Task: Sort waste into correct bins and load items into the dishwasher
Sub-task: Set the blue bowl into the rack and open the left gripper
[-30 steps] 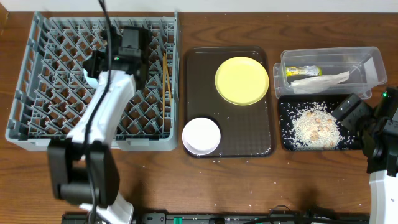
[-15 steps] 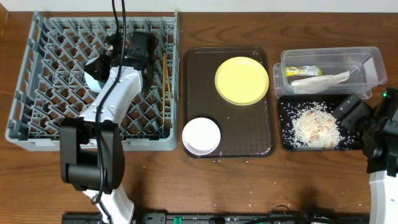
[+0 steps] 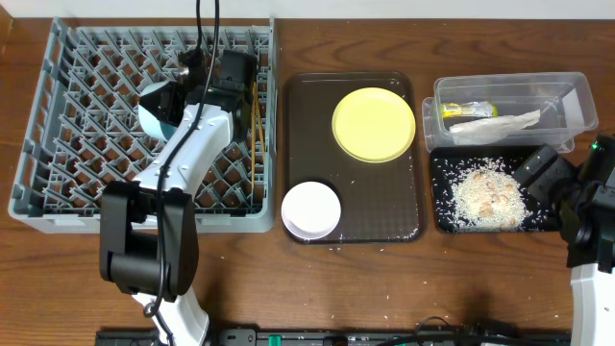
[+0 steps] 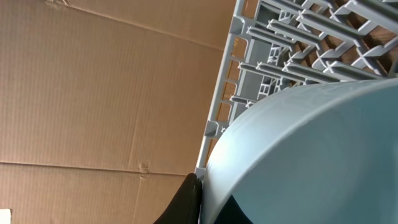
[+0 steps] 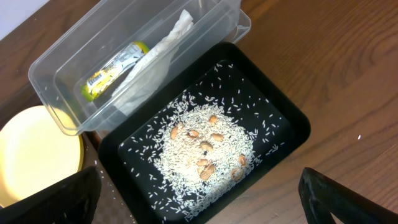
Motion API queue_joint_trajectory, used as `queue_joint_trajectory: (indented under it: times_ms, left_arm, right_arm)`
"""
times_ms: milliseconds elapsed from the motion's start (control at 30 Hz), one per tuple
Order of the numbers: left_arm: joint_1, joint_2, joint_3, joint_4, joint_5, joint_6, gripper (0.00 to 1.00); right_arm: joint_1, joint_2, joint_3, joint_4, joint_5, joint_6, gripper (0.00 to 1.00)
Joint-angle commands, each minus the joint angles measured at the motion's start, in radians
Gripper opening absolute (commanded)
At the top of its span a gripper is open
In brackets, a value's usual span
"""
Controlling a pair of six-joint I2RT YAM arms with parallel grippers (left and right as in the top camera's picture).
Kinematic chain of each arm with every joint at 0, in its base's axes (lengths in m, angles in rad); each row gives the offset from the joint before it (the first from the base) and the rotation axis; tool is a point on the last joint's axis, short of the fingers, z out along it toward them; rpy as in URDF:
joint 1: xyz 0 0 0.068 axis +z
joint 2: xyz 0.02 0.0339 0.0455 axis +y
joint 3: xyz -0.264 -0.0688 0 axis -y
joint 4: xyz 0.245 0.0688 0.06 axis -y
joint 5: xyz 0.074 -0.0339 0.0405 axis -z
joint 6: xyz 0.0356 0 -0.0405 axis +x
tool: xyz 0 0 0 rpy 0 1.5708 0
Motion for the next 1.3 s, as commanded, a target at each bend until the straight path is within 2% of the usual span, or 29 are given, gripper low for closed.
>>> queue_joint_trajectory:
  times_ms: [0,667,933,1133,1267]
  left_arm:
    - [0.008,0.007,-0.006,0.002,-0.040,-0.027,0.07]
    - [-0.010,0.029,-0.057,0.005,-0.009,-0.047,0.08]
    - [-0.098,0.029,-0.057,0.006,-0.008,-0.047,0.15]
    - [-0.131,0.027,-0.057,0.005,-0.008,-0.046,0.54]
    - [-0.146,0.021,-0.057,0.006,-0.008,-0.047,0.64]
  right_arm:
    - [-0.007,0.000,0.002,-0.003,0.010,0.014,0.99]
    - [-0.007,0.000,0.002,-0.003,0.010,0.014,0.99]
    - [-0.007,0.000,0.002,-0.003,0.010,0.014,0.99]
    - [-0.007,0.000,0.002,-0.003,0.010,0.014,0.99]
    - [-0.007,0.000,0.002,-0.003,0.010,0.014,0.99]
